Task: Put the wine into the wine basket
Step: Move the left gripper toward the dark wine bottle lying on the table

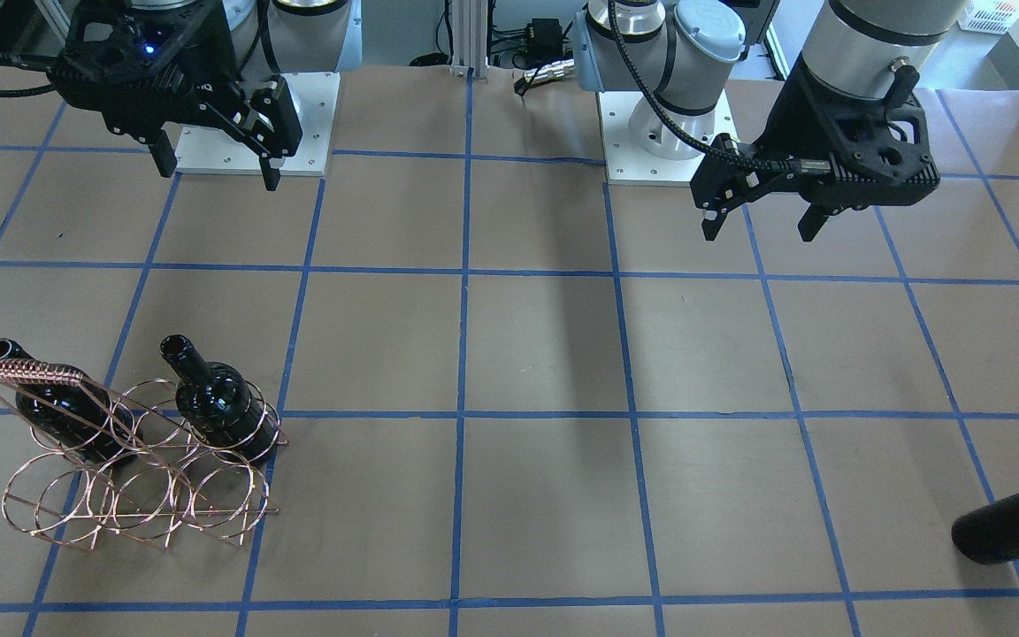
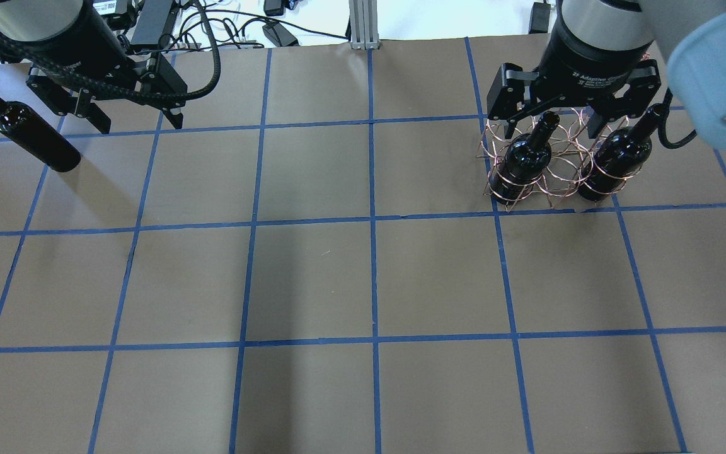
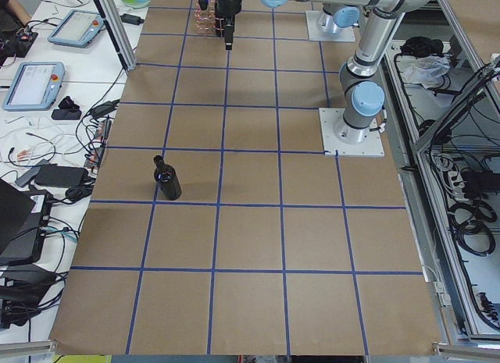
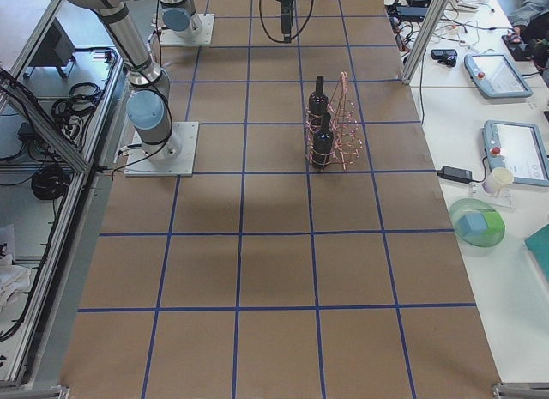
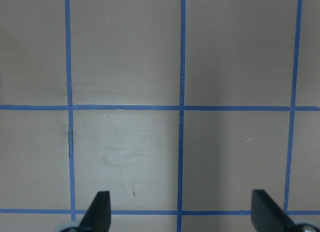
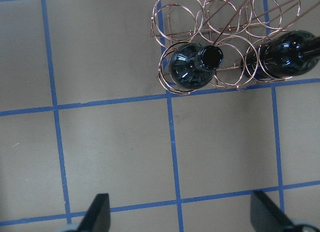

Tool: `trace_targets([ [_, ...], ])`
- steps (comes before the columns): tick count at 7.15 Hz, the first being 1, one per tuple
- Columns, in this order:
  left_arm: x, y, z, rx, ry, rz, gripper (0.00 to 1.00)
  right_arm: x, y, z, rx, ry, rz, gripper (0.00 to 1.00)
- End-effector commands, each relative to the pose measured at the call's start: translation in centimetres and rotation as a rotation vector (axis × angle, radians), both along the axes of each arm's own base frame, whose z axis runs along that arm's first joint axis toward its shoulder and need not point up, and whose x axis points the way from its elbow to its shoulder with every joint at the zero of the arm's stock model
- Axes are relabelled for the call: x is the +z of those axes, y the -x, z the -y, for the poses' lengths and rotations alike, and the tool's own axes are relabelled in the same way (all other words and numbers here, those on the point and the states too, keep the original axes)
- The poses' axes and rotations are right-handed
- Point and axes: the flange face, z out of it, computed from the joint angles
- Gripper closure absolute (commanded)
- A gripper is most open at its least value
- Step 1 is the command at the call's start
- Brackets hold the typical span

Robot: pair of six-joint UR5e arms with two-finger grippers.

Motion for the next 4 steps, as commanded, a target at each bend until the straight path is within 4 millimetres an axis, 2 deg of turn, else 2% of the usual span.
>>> trace_targets([
  [1,0.01,0.03,-0.02,-0.001,0.000,-0.003,0.00,-0.13,0.08,0.10,0.000,-0.004,0.000,0.00],
  [4,-0.09,-0.15,-0.07,-0.001,-0.009,0.000,0.00,0.03,-0.08,-0.05,0.003,0.000,0.003,0.00],
])
